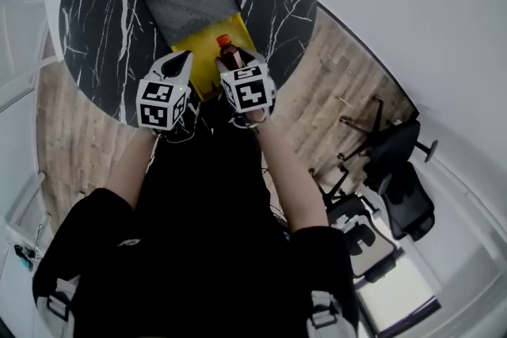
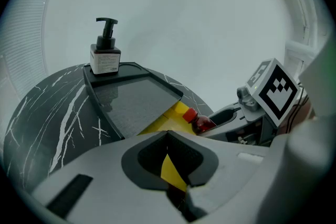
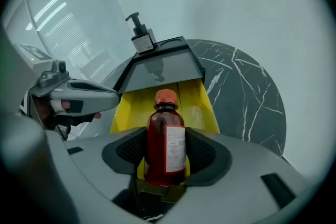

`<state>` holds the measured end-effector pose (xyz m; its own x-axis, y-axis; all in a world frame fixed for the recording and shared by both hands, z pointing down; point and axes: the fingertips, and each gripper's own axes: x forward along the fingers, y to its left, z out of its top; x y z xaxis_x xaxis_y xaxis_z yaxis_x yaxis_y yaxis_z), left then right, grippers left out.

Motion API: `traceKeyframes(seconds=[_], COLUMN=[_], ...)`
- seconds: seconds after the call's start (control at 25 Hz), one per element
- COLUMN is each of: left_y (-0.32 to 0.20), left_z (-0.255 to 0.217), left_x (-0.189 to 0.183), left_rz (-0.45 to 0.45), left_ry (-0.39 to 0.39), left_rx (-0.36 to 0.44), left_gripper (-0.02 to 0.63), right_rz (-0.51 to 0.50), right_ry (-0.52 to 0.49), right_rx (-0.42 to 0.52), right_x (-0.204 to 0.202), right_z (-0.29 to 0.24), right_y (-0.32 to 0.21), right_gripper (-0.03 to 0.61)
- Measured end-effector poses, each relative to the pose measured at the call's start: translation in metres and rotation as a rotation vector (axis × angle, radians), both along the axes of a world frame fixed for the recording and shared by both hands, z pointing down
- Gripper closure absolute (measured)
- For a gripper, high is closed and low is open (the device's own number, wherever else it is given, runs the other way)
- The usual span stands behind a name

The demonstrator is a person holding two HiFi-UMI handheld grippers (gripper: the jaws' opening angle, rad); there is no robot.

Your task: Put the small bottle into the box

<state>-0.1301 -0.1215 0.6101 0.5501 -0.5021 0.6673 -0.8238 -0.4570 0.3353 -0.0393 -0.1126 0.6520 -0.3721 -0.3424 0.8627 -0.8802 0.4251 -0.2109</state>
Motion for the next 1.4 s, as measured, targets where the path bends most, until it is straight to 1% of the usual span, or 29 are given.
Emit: traceKeyframes(seconds=[0.16,0.32,0.52,0.64,0.76,0.88,1.0,1.08,1.28,1.4], left_y=[-0.002,-0.003,0.0,0.001,0.003,0.005,0.008,0.01,0.013,0.015], left_z=[0.003,0.005,0.007,0.007,0.007,0.008,0.008,0.008,0.008,0.007], left_x=[0.0,0.0,-0.001,-0.001,-0.002,-0.004,-0.006,-0.008,-0.015,-0.019], left_rz=[0.023,0.034,0.046,0.057,0.062,0.06,0.057,0.056,0.04,0.03], left_ry=[0.003,0.022,0.03,0.034,0.04,0.047,0.05,0.048,0.049,0.051], left_rx=[-0.016,-0.031,-0.046,-0.049,-0.053,-0.057,-0.061,-0.062,-0.064,-0.061], left_gripper=[0.614,0.614,0.614,0.614,0.614,0.614,0.614,0.614,0.614,0.614], right_rz=[0.006,0.009,0.018,0.019,0.012,0.001,0.003,0.0,-0.006,-0.014], right_ry=[0.02,0.032,0.075,0.084,0.117,0.126,0.114,0.124,0.117,0.15], right_rx=[-0.036,-0.089,-0.115,-0.127,-0.151,-0.161,-0.222,-0.248,-0.265,-0.265], right_x=[-0.002,-0.003,0.004,0.004,0.008,0.005,0.0,0.0,-0.006,-0.004], right_z=[0.003,0.012,0.02,0.021,0.023,0.027,0.032,0.034,0.036,0.038], right_y=[-0.003,-0.002,-0.005,-0.006,-0.004,-0.003,0.008,0.012,0.014,0.015], right_gripper=[0.367,0.367,0.367,0.367,0.367,0.367,0.367,0.367,0.365,0.365])
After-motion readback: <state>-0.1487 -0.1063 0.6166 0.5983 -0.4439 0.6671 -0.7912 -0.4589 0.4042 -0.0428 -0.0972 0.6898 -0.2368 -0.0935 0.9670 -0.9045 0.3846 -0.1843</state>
